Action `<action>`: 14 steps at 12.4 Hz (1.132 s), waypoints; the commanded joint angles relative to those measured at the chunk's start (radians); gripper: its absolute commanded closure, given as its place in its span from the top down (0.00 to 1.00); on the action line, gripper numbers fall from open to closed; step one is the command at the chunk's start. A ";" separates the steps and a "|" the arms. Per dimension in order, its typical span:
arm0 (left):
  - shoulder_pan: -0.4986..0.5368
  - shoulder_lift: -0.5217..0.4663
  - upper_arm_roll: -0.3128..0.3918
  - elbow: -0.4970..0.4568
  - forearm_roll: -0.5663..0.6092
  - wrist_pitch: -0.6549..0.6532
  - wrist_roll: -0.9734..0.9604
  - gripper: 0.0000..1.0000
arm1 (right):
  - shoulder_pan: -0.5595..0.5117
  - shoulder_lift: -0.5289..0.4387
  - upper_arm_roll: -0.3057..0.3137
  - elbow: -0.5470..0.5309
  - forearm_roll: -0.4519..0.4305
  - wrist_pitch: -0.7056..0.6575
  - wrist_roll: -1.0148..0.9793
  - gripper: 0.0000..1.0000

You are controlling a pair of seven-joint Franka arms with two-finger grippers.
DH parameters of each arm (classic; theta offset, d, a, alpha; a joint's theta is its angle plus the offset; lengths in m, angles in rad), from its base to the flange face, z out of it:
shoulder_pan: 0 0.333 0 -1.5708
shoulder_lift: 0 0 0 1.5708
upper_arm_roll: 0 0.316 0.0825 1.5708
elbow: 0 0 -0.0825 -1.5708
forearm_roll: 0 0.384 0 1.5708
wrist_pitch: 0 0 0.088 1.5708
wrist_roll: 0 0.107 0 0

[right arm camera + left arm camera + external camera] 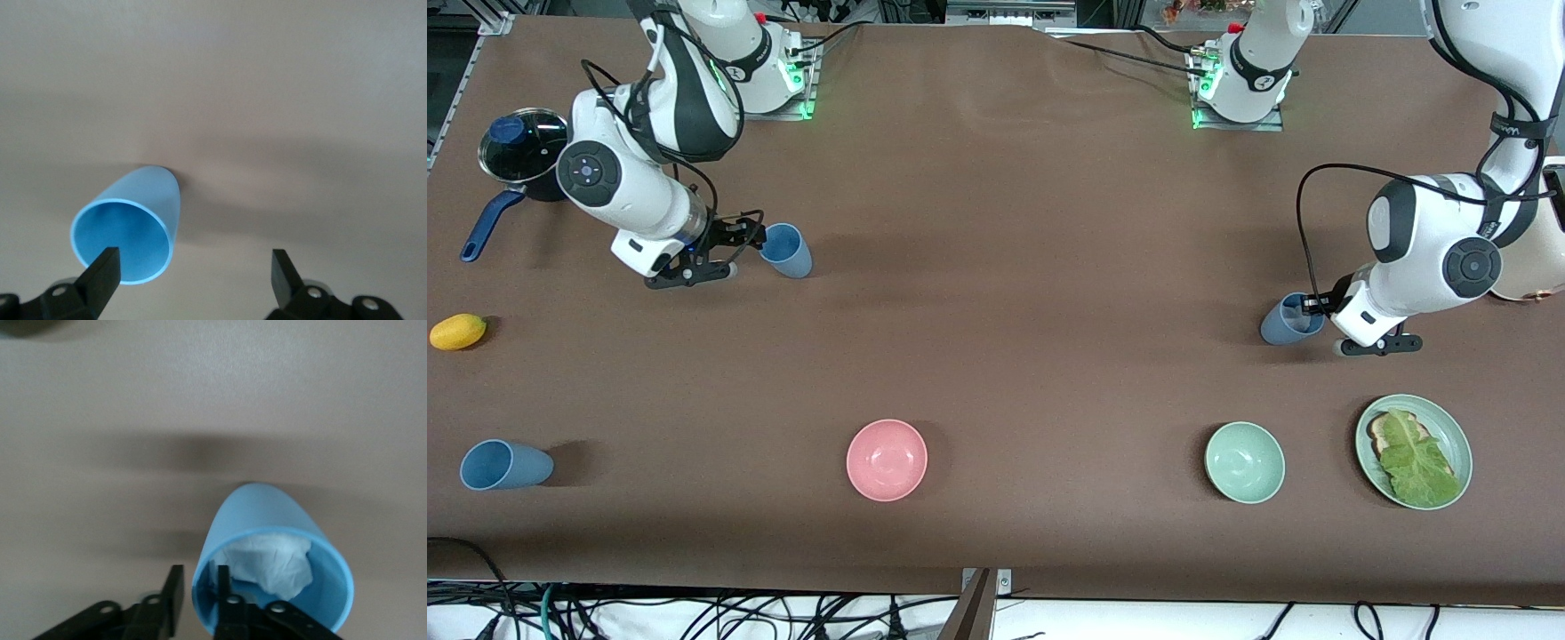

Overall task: Stack blue cups with both arms
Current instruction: 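Grasp the blue cups with the right and left grippers, then carry the tissue-filled cup to mid-table with the left gripper and release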

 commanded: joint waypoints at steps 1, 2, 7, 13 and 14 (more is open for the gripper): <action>-0.006 0.022 -0.004 0.048 -0.051 -0.004 -0.015 0.00 | -0.005 -0.035 0.022 -0.100 0.008 0.095 0.000 1.00; -0.013 0.025 -0.009 0.062 -0.083 -0.007 -0.020 0.00 | -0.005 -0.035 0.030 -0.128 0.007 0.140 0.000 1.00; -0.055 0.023 -0.093 0.145 -0.100 -0.084 -0.241 0.00 | -0.005 0.000 0.031 -0.140 0.007 0.215 0.000 0.93; -0.058 0.028 -0.393 0.232 -0.120 -0.151 -0.731 0.00 | -0.003 0.007 0.053 -0.140 0.007 0.219 0.030 0.65; -0.064 0.043 -0.427 0.251 -0.141 -0.150 -0.794 0.00 | -0.003 0.007 0.053 -0.140 0.007 0.219 0.030 0.64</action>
